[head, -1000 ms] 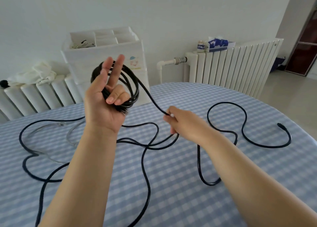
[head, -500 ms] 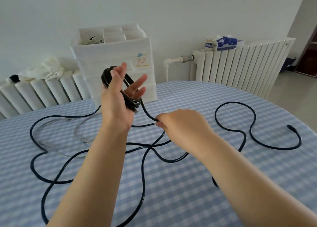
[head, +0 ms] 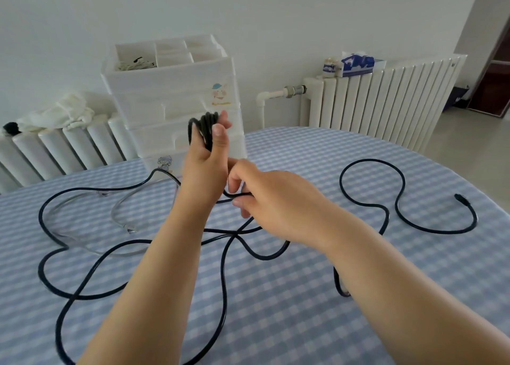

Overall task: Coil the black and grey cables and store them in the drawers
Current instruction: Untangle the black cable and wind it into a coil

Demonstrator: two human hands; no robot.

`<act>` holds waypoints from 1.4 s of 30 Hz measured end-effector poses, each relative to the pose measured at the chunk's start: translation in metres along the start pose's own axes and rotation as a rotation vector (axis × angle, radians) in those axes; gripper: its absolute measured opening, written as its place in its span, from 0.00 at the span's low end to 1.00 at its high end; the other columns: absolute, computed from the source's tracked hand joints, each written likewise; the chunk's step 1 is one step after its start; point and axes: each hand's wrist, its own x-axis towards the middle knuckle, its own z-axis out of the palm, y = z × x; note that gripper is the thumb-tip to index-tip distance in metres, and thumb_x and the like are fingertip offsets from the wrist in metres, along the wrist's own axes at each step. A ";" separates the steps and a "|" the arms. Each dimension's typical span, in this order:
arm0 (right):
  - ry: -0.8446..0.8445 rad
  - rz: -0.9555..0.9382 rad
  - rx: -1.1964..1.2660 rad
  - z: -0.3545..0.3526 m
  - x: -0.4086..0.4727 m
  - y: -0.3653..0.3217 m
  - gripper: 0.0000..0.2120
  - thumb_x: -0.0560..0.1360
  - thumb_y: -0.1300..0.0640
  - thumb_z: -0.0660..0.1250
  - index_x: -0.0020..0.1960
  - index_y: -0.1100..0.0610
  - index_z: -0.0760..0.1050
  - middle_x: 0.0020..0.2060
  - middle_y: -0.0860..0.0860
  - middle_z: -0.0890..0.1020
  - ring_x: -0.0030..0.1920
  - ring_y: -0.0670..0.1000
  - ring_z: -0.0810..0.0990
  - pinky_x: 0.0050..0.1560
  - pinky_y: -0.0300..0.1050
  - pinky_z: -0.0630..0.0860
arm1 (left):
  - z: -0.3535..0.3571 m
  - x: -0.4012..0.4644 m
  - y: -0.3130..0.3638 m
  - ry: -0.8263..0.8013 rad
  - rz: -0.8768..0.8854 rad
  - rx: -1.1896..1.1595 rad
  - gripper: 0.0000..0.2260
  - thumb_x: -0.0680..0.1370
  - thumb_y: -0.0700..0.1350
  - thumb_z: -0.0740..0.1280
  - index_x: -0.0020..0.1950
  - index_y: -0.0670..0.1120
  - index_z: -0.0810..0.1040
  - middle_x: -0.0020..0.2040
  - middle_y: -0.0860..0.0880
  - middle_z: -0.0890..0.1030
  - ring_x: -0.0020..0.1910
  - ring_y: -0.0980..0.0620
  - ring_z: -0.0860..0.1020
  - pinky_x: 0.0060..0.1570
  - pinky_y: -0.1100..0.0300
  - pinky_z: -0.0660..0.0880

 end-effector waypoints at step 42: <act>0.125 0.372 1.086 -0.020 0.013 0.049 0.25 0.68 0.30 0.62 0.40 0.53 0.76 0.30 0.48 0.74 0.37 0.53 0.68 0.32 0.44 0.61 | 0.004 -0.013 0.009 -0.905 -0.453 -0.871 0.15 0.78 0.50 0.63 0.56 0.42 0.82 0.19 0.54 0.62 0.14 0.61 0.60 0.17 0.70 0.63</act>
